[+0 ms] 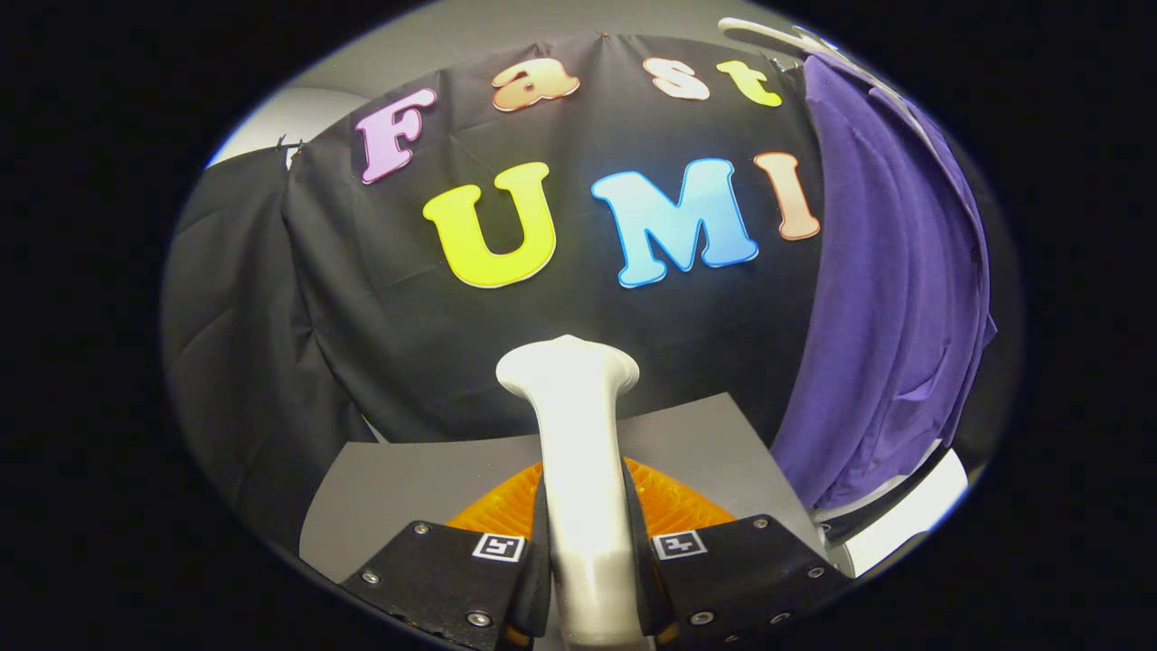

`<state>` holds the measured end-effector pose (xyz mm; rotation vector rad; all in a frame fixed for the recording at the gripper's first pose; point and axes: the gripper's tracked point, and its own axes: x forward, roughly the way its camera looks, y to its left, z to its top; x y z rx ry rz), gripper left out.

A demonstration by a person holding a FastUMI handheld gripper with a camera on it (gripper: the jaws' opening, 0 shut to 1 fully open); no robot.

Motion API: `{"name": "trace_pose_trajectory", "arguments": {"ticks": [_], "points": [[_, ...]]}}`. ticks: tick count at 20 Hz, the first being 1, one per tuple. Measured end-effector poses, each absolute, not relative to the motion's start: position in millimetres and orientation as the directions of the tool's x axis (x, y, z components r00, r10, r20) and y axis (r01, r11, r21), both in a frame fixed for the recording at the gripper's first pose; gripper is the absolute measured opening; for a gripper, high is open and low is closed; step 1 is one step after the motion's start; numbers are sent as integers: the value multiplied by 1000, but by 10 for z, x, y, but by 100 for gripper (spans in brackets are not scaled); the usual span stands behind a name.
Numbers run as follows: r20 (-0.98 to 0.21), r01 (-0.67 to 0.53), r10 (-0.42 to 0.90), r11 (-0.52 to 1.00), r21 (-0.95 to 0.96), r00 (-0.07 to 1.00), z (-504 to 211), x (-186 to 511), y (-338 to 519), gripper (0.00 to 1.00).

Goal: Iron the clothes twice with a garment steamer, once on the left side and once on the right side.

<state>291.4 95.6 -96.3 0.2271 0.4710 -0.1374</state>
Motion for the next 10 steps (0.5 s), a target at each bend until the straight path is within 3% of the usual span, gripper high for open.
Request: {"name": "trace_pose_trajectory", "arguments": {"ticks": [10], "points": [[-255,102,-53,979,179,965,-253,1815,356,37]]}}
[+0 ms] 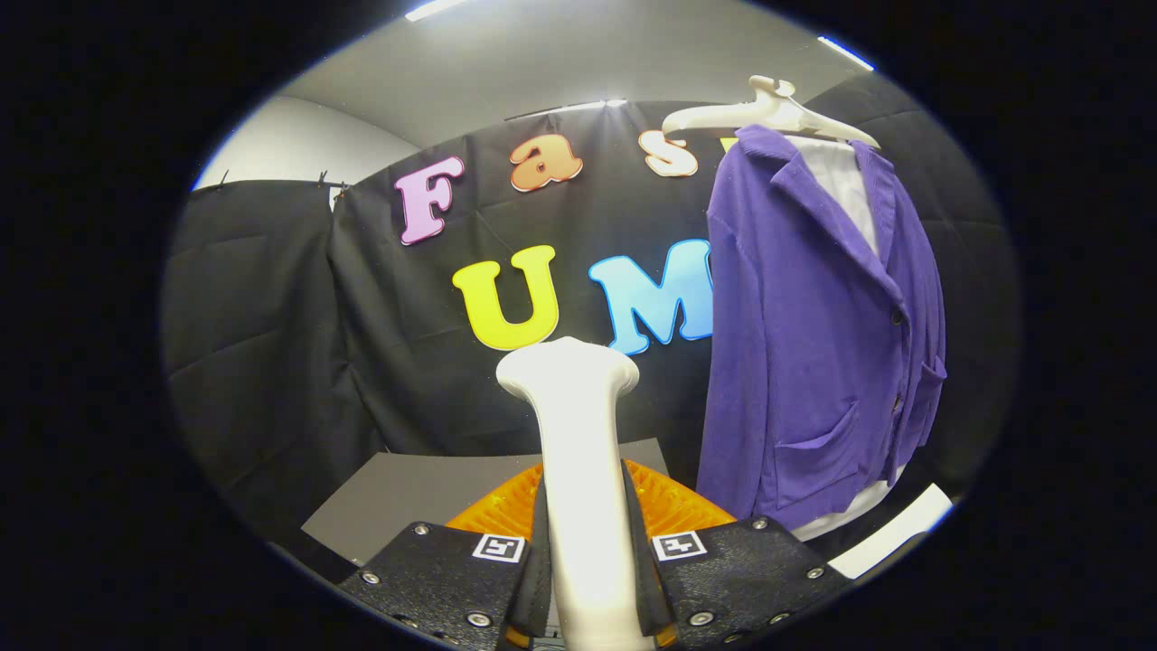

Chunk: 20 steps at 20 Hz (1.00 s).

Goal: Iron the clothes twice with a garment steamer, once on the left side and once on the right side.

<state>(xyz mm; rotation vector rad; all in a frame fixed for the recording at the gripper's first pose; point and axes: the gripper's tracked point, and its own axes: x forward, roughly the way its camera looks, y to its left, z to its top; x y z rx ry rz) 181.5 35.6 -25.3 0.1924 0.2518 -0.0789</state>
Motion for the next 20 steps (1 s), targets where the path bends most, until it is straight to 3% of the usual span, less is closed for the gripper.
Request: {"name": "trace_pose_trajectory", "arguments": {"ticks": [9,20], "points": [[-127,154,-137,978,139,982,306,1443,-326,37],[23,323,-329,938,129,944,927,1485,-1250,37]]}}
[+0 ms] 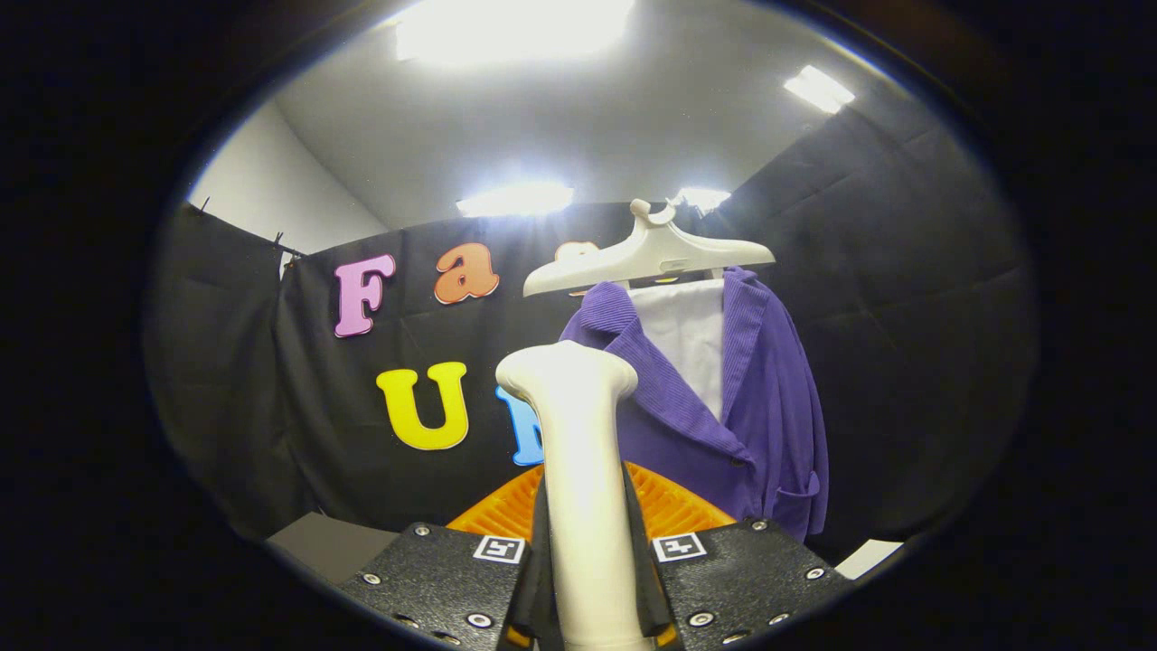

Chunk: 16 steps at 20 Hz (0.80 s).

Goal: Iron the clothes twice with a garment steamer, once on the left side and once on the right side.

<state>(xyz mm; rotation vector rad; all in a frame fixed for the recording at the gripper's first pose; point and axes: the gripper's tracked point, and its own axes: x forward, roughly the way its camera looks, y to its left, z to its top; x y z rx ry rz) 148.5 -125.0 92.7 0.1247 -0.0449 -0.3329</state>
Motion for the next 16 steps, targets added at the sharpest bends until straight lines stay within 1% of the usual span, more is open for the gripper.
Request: {"name": "trace_pose_trajectory", "arguments": {"ticks": [5,11,16], "points": [[59,359,-369,924,128,928,1010,1636,-1540,37],[27,380,-386,916,126,922,762,1855,-1849,37],[7,364,-370,917,165,929,588,1887,-1874,37]]}}
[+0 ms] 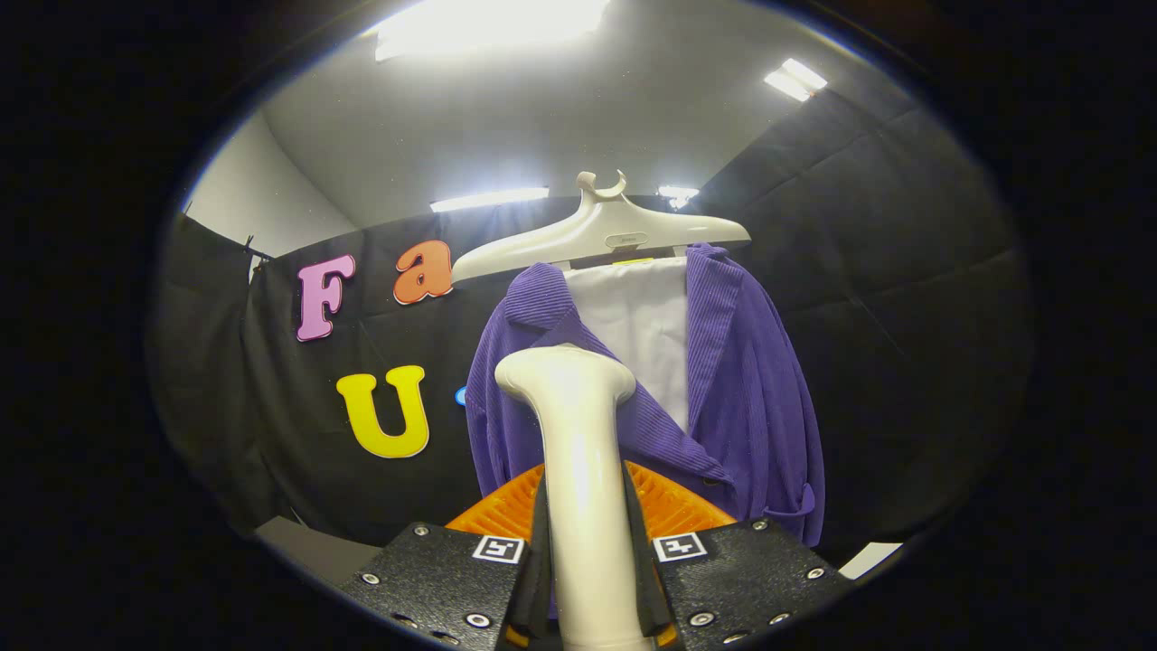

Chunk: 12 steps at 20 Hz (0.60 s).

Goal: Iron the clothes twice with a garment steamer, once on the left side and once on the right side.

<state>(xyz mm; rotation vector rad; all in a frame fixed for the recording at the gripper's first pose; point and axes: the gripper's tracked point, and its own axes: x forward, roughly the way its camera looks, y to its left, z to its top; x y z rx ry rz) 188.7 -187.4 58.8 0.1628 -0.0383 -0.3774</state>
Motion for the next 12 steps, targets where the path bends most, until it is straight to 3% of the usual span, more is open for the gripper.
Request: {"name": "trace_pose_trajectory", "arguments": {"ticks": [12], "points": [[-94,381,-370,909,166,924,22,1719,-1872,37]]}}
